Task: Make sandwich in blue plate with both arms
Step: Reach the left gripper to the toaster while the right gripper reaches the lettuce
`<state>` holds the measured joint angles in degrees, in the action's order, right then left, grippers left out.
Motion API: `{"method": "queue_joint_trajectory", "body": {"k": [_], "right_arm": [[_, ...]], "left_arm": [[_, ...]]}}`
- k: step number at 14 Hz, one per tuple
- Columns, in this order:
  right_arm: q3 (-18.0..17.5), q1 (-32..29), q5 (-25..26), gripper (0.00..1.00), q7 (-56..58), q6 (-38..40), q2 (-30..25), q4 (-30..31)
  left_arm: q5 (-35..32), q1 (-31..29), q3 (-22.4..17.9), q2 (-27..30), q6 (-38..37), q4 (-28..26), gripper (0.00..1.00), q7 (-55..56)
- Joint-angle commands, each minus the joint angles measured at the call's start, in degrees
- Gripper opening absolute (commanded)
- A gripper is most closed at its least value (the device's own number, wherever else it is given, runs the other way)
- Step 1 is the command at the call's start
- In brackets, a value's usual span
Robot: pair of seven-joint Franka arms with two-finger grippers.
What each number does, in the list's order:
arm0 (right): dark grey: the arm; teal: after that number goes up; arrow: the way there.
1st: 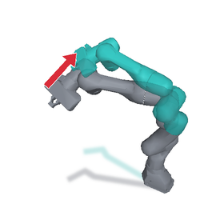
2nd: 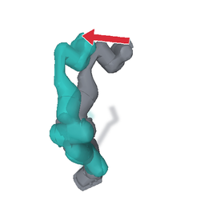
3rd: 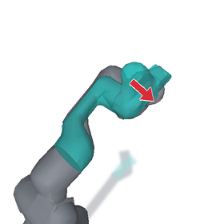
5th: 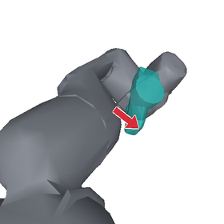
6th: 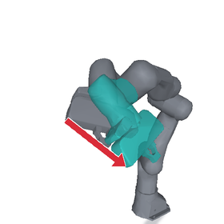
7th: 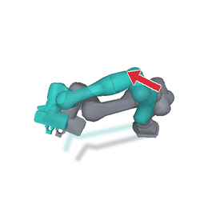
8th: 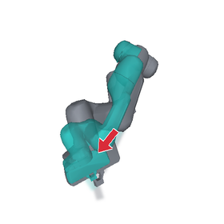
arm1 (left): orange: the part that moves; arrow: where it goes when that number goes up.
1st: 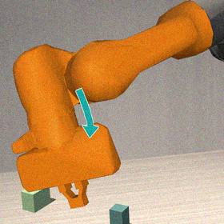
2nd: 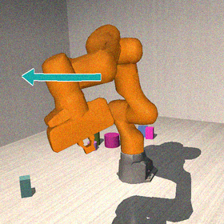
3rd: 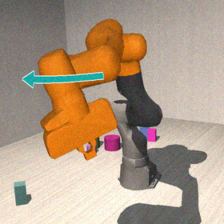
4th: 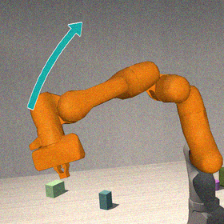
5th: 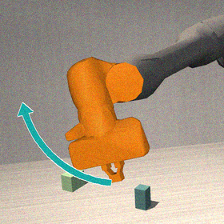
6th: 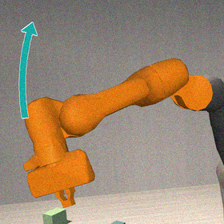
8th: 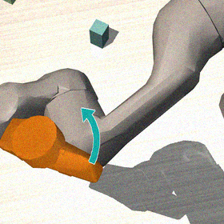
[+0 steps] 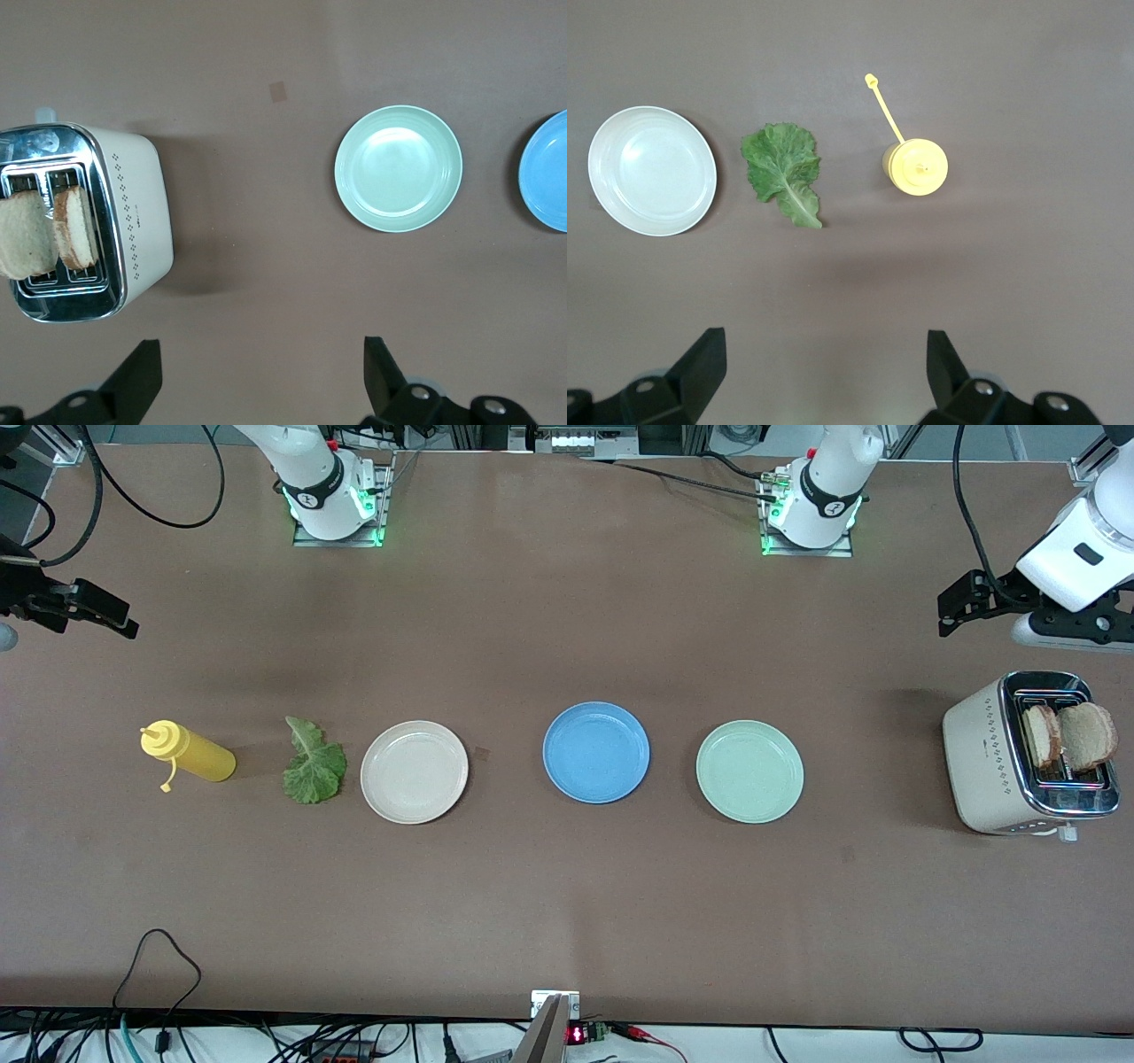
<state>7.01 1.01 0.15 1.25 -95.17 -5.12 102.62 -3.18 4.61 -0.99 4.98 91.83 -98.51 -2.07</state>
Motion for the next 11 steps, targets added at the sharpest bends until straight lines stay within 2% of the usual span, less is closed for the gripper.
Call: {"method": "queue_joint_trajectory", "body": {"k": [1, 6, 9, 11], "right_arm": [[-0.1, 0.0, -0.1, 1.00, 0.3, 0.8, -0.2, -0.5], [-0.1, 0.1, -0.1, 1.00, 0.4, 0.8, -0.1, -0.5], [-0.1, 0.1, -0.1, 1.00, 0.4, 0.3, 0.2, -0.5], [-0.1, 0.1, -0.1, 1.00, 0.4, 0.3, 0.2, -0.5]], "left_arm": [[1.5, -0.9, 0.1, 0.6, -1.6, 0.7, 1.00, -0.7], [1.4, -1.2, 0.1, -0.1, -2.3, 0.7, 1.00, 0.2], [1.3, -1.1, 0.1, -2.9, -7.5, 5.1, 1.00, 1.8], [0.4, -1.3, -0.1, -3.9, -8.4, 5.7, 1.00, 1.1]]}}
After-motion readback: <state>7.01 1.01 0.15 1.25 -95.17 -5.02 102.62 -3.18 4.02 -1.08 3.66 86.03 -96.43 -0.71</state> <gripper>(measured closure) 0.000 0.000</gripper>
